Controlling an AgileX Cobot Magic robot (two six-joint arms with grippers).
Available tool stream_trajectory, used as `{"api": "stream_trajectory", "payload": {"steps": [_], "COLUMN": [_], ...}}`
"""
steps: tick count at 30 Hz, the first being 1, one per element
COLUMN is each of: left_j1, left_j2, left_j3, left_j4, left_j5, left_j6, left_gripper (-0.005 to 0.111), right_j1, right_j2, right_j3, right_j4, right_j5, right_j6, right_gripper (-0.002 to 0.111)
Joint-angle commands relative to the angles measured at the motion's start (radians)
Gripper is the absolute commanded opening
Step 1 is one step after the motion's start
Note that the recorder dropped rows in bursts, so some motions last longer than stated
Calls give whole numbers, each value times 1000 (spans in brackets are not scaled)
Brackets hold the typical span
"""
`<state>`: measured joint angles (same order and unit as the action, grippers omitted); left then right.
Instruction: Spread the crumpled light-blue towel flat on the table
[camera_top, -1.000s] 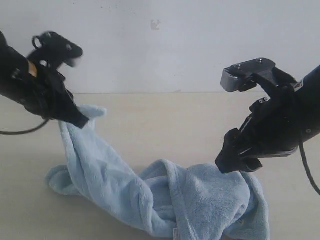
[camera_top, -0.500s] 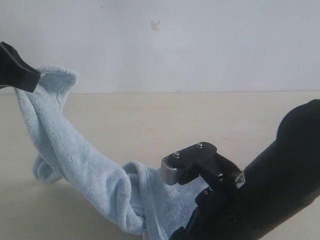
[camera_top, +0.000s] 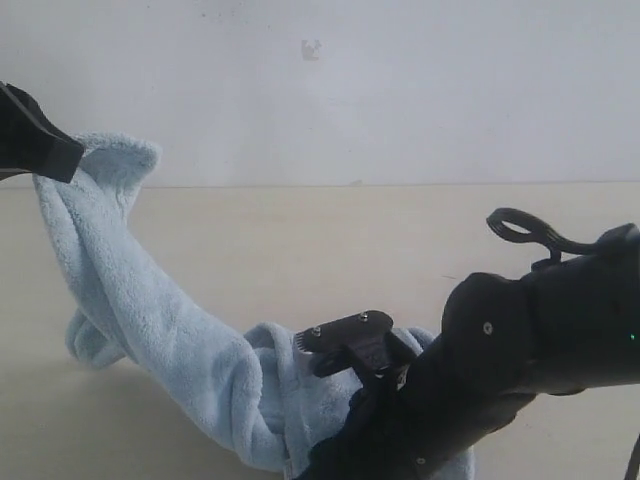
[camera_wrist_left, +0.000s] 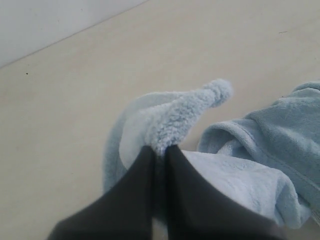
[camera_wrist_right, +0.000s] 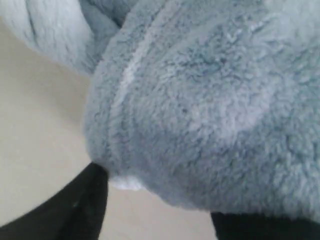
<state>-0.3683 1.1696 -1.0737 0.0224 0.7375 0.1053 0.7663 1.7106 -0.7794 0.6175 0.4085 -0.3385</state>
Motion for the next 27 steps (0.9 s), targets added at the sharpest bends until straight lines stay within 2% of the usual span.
{"api": "stream_trajectory", "payload": {"steps": [1,2,3,7,11,16,20,22,23,24,26,27], "left_j1": [-2,-2,-2,-2,-2,-2,-2,-2,-2,-2,-2,-2], "left_j2": [-7,-7,-7,-7,-7,-7,-8,-8,-8,-8,-8,-8], "left_j3": [6,6,6,6,6,6,6,6,6,6,6,6], "left_j4": [-8,-8,-8,-8,-8,-11,-16,-32,-37,-42,-44,-44], "left_j5": [-7,-7,-4,4,19,31,31,33,36,40,47,50], "left_j6": [-8,-8,-8,-8,-5,0,0,0,0,0,4,3], "left_gripper": [4,4,4,4,4,4,4,4,4,4,4,4], "right_j1": [1,1,1,1,-35,-238,-429,-508,-531,-553,-577,-577], "right_j2": [2,2,-3,-91,-267,-319,-210,-111,-57,-5,70,93], "right_j3": [-17,-17,-19,-44,-133,-294,-397,-466,-494,-529,-574,-582], "right_j4": [32,32,32,25,-75,-238,-249,-247,-247,-247,-247,-245], "right_j5": [-33,-36,-34,-19,-21,44,77,185,265,356,492,523], "right_j6": [-27,-30,-30,-78,-104,24,22,22,12,-9,-51,-69], "right_gripper": [18,5,0,0,0,0,0,1,3,12,37,56]}}
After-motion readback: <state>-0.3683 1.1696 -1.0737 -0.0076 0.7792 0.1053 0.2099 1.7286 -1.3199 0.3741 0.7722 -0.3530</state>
